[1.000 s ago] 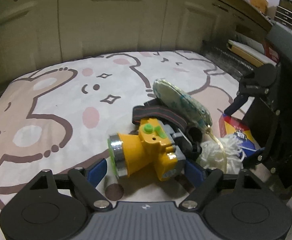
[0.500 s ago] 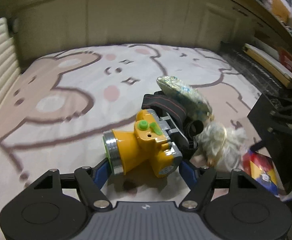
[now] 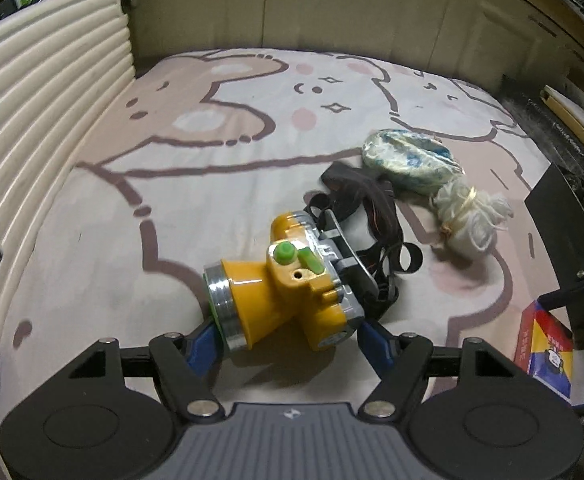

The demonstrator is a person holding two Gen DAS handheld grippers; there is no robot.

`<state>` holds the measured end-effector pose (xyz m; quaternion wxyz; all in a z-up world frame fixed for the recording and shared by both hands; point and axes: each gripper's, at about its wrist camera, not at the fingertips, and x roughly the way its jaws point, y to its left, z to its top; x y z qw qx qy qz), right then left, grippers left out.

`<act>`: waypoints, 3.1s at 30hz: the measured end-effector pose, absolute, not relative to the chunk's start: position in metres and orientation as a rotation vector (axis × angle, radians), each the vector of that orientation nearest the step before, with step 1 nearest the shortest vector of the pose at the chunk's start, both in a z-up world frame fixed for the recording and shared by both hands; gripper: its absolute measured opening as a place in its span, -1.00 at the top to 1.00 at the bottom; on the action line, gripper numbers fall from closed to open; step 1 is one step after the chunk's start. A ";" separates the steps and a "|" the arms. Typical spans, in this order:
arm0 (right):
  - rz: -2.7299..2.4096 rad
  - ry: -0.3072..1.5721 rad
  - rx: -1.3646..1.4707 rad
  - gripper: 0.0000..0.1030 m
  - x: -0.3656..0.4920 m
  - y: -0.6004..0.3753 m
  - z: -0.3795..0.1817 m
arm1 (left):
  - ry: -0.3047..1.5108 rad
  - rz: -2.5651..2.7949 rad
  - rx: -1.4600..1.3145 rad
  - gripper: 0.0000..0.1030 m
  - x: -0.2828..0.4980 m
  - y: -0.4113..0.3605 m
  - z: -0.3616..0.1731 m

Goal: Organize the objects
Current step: 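Close the left gripper on the headlamp while the right grasps the red-blue-yellow card box, then lift and carry the headlamp with the left gripper to the box while the right carries the card box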

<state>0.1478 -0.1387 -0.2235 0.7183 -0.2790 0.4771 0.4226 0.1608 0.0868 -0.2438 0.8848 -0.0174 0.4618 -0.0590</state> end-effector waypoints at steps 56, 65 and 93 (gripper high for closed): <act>0.775 0.959 -0.330 -0.74 0.169 -0.162 -0.186 | 1.019 -0.357 0.193 0.16 0.204 0.055 -0.199; 0.663 0.855 -0.224 -0.74 0.178 -0.187 -0.131 | 0.914 -0.328 0.139 0.16 0.195 0.052 -0.145; 0.138 0.901 -0.120 -0.74 0.198 -0.314 -0.135 | 0.766 -0.481 0.147 0.16 0.197 -0.045 -0.080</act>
